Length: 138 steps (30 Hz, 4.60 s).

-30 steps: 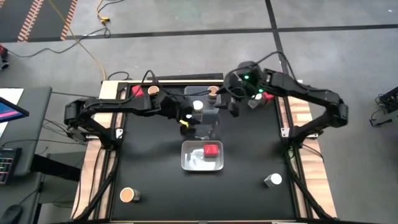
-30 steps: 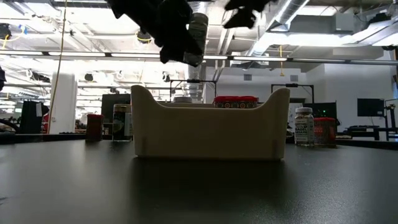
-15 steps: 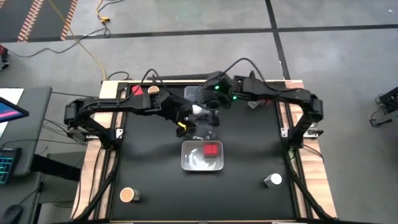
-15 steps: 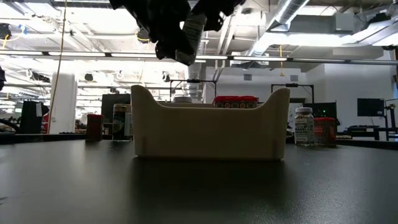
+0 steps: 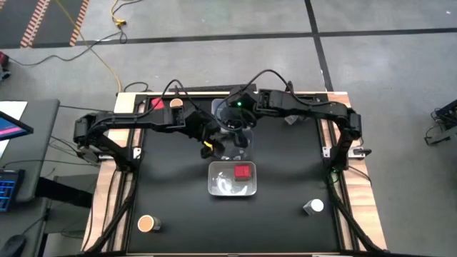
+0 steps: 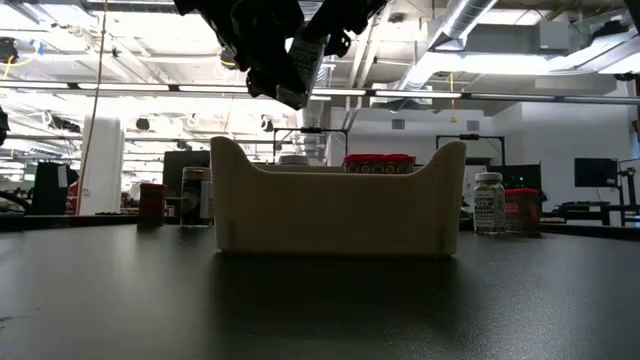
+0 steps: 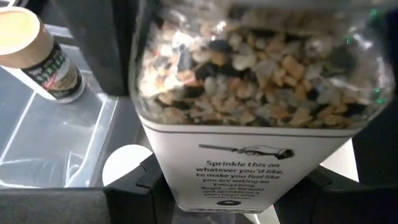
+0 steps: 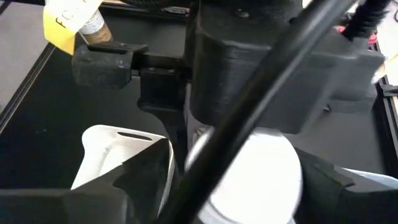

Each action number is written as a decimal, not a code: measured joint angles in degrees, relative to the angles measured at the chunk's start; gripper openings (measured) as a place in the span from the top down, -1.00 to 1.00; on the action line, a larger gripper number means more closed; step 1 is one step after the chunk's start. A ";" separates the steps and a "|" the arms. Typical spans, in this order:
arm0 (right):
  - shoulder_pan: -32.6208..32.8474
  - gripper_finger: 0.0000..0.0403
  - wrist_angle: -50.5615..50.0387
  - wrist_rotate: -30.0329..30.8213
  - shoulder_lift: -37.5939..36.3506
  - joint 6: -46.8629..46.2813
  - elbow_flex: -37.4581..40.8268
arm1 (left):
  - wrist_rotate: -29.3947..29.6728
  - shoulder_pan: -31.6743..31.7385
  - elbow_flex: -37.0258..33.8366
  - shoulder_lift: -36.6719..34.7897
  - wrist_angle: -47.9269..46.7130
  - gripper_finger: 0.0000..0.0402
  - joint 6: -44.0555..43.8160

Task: Sort spices by type
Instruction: Put the top left white seasoning bottle into the black transparent bin aligned with the other white seasoning bottle

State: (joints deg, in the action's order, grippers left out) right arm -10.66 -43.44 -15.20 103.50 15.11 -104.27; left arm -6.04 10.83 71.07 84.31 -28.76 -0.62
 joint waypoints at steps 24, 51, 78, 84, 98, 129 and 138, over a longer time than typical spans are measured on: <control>-0.02 -0.32 -1.23 0.07 -0.02 -0.53 0.40 | -0.09 0.00 -0.07 0.01 2.02 0.03 -0.02; -0.74 -0.12 -3.04 0.00 0.01 -0.34 0.50 | 1.24 -0.04 -0.07 0.02 1.91 -0.08 -2.88; -7.52 -0.10 -17.61 0.13 -2.93 -4.62 1.72 | 1.59 0.59 -4.68 -5.03 5.92 -0.35 -1.64; -7.35 -0.11 -9.58 0.21 -7.31 -6.07 10.15 | 1.92 0.76 -21.41 -18.68 19.93 -0.35 -7.12; -2.32 -0.12 3.39 6.75 0.69 -2.56 16.48 | 5.07 0.79 -33.81 -34.64 32.27 -0.35 -9.75; -5.25 -0.12 19.27 7.89 0.76 -1.50 26.60 | 5.33 0.13 -33.81 -34.49 32.25 -0.35 -12.50; -5.24 -0.12 17.54 6.95 0.84 -0.50 26.97 | 5.35 0.13 -33.81 -34.49 32.31 -0.35 -12.50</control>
State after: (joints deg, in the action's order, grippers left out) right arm -15.90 -25.90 -8.25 104.34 14.61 -77.30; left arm -0.69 10.96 37.26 49.82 3.55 -13.13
